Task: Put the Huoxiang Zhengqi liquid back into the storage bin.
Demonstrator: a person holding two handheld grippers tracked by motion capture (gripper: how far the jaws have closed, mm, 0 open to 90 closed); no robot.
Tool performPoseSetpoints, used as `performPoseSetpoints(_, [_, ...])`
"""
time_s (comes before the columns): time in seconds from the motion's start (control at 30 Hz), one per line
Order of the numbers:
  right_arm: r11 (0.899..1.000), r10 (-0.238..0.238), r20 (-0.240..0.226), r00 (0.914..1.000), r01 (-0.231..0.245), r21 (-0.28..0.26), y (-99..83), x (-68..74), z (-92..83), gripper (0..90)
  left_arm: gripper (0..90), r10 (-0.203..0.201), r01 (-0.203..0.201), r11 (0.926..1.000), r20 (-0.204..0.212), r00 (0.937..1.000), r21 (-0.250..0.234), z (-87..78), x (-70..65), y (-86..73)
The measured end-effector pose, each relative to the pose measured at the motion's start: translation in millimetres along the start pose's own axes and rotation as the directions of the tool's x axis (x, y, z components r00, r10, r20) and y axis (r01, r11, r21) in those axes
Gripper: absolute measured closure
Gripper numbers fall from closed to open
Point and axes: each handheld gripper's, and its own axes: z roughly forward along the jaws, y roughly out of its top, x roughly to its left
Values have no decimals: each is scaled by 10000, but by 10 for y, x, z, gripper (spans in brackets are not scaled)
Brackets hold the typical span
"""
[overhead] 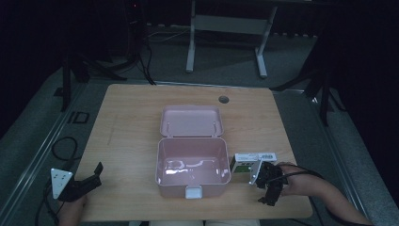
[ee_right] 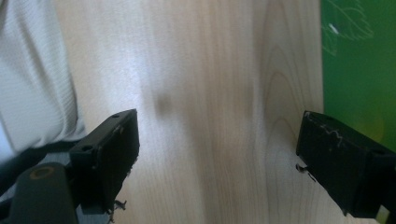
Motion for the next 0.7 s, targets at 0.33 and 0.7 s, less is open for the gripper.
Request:
performPoseSetpoints(0.33, [9968,-631,-312,9975,646,477,122,10,-138,147,4,19,-19,10000,16,10000,22,1,-1,1])
performPoseSetpoints(0.7, [9920,-907,-424,9950,941,845,218,-36,-417,162,4,7,-8,10000,63,10000,48,4,3,2])
